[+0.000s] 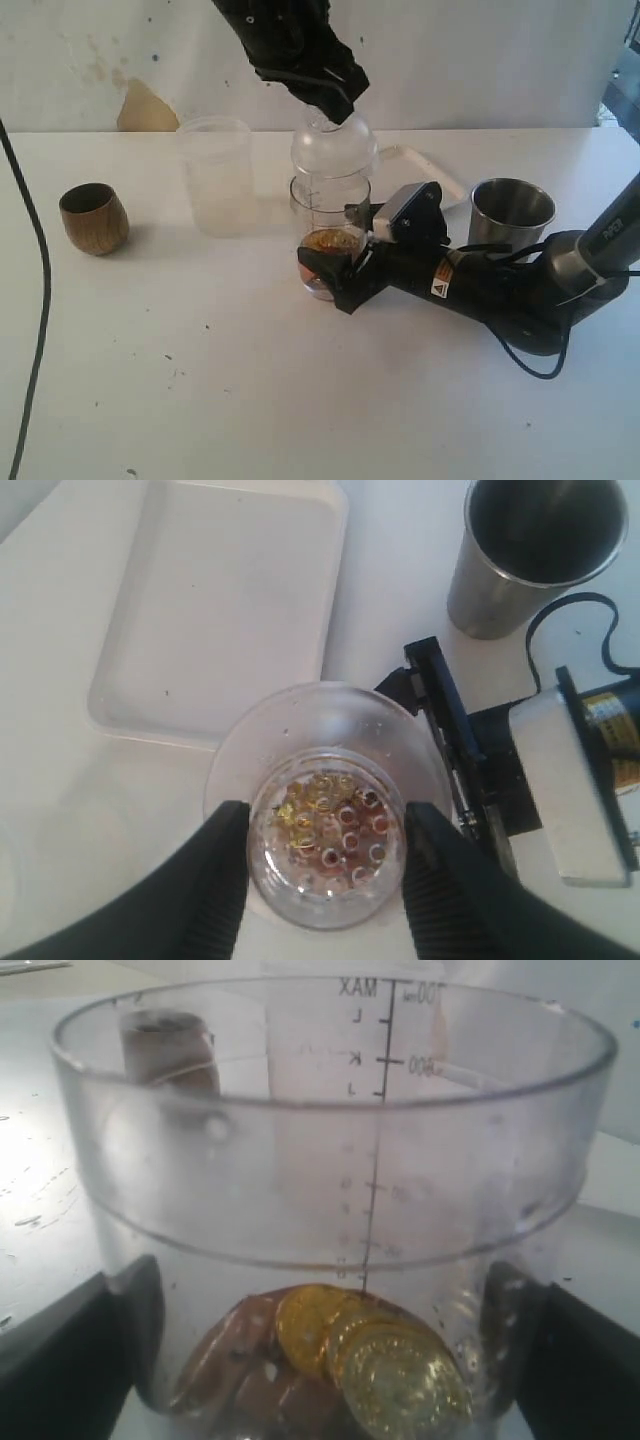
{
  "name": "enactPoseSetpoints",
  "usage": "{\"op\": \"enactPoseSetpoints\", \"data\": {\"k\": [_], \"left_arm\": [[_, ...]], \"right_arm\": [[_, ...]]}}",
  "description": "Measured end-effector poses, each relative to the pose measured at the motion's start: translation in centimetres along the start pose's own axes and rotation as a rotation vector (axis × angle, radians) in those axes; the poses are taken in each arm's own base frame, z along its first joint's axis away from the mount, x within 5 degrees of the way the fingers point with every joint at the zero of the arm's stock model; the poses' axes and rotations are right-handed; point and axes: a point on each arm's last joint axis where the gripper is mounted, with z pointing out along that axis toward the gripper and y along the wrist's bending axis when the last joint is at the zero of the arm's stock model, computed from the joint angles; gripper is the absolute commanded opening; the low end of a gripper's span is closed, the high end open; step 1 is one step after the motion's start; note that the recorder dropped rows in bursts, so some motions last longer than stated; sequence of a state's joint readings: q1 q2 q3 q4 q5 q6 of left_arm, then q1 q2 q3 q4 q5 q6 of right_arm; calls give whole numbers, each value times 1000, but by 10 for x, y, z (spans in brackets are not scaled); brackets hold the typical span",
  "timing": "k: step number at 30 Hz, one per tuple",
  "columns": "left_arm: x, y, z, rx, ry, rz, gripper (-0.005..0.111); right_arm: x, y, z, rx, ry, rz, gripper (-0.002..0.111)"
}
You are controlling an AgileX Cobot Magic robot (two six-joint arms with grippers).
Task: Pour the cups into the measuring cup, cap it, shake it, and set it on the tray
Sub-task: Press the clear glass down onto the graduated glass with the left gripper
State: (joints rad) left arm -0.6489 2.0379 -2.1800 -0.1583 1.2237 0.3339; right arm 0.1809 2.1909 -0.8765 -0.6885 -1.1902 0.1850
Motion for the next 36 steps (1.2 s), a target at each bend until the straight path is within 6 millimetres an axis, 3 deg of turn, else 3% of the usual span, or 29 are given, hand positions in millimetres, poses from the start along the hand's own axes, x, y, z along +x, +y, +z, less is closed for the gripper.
{"op": "enactPoseSetpoints", "data": {"k": [8,18,26,36], "left_arm": [[-1,-1,-1,13,-7,-46,0],[5,-6,-32,-18,-28,-15,0],[7,-5,-28,-16,-13,-43,0],[22,-5,-7,-6,77,-61,0]], "right_arm": [[-1,0,0,-1,-6,-81,0],[-1,0,0,1,-4,-98,0],[0,0,0,3,0,-106,0],[-1,-1,0,8,-7,-142,0]]}}
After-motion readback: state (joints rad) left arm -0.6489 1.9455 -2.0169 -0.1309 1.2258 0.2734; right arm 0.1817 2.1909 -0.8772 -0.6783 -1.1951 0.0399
